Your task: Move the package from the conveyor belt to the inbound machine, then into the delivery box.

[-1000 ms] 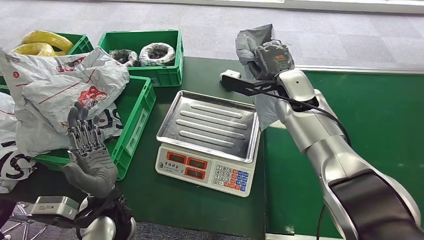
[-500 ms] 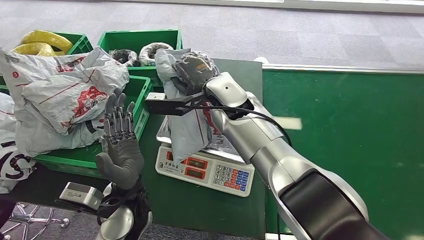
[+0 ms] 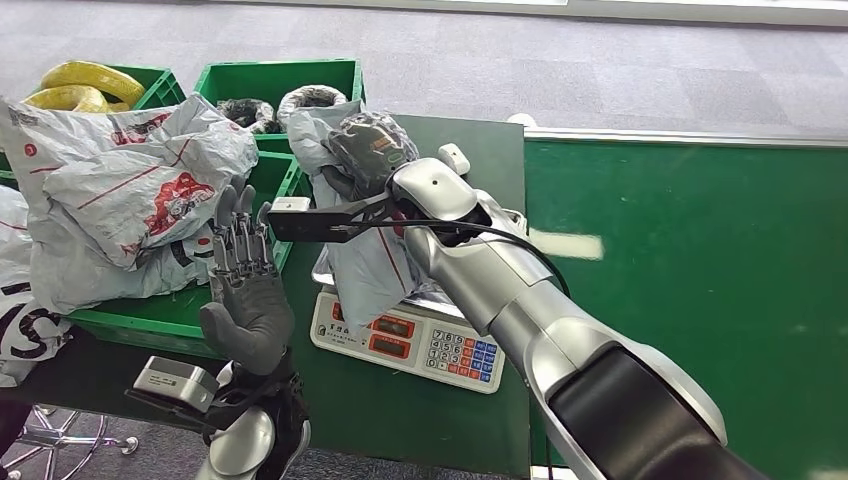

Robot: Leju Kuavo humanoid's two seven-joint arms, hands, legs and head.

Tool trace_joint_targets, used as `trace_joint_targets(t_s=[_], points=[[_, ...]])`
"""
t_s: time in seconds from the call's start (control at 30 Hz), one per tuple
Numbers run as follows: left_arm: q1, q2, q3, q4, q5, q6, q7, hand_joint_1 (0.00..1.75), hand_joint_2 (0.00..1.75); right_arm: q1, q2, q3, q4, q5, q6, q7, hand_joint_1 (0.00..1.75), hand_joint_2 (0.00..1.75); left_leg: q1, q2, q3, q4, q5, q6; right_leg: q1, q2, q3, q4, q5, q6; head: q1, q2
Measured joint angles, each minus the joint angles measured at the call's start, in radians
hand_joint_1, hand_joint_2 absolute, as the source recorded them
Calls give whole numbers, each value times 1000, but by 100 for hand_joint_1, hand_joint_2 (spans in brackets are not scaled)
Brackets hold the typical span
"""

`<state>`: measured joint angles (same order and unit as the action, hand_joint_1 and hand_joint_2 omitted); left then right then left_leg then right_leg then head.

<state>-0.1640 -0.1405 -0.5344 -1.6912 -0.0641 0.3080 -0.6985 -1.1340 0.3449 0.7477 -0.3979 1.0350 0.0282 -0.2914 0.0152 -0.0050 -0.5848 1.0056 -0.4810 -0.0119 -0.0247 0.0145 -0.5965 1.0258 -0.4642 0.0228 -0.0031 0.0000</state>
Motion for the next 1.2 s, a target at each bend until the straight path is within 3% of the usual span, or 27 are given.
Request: trace_joint_targets(t_s=[0.07,0.13,0.2,0.3,0.63,0.77,0.9,0.93,1.03,1.1,1.2], points=[[0,-1,0,1,0,0,0,0,0,0,0,1,0,0,0,0,87,175,0,0,0,0,0,0,0,0,0,0,0,0,0,0],[-3,-1,0,4,0,0,0,0,0,0,0,4,0,-4,-1,4,0,87,0,0,0,0,0,0,0,0,0,0,0,0,0,0],[-10,-2,0,7,3,-1,0,0,0,0,0,13,0,-18,-6,23,0,0,0,0,0,0,0,0,0,0,0,0,0,0,0,0],[-29,-8,2,17,6,-6,0,0,0,-1,0,31,2,-36,-50,71,0,0,0,0,0,0,0,0,0,0,0,0,0,0,0,0],[-60,-17,11,40,4,3,0,0,0,-54,-44,39,-37,79,-384,232,0,0,0,0,0,0,0,0,0,0,0,0,0,0,0,0],[-60,-12,18,45,1,56,0,0,175,-22,-100,-46,-215,49,-512,212,0,0,0,-2,1,1,0,0,0,-1,1,-1,0,0,0,0],[-60,-11,20,46,1,65,0,0,175,-8,-109,-67,-252,22,-530,190,0,0,0,-2,1,1,0,0,0,-2,1,-1,0,0,0,0],[-59,-8,36,46,-10,94,0,0,175,77,-124,-140,-389,-128,-530,73,0,0,0,-5,1,0,0,0,0,-4,3,-1,0,0,0,0],[-56,11,146,46,-159,270,2,0,175,574,-184,-435,-1106,-751,-461,-369,0,0,0,-10,0,0,-1,0,1,-12,5,-4,-2,1,0,0],[-78,18,203,57,-320,324,19,0,175,755,-193,-482,-1330,-857,-400,-405,0,0,1,-9,-1,-1,-1,0,1,-11,3,-4,-2,1,-1,0],[-164,22,272,104,-551,318,102,0,175,887,-191,-520,-1483,-898,-357,-407,0,0,1,-9,0,-1,-1,-1,1,-11,4,-3,-2,0,0,0]])
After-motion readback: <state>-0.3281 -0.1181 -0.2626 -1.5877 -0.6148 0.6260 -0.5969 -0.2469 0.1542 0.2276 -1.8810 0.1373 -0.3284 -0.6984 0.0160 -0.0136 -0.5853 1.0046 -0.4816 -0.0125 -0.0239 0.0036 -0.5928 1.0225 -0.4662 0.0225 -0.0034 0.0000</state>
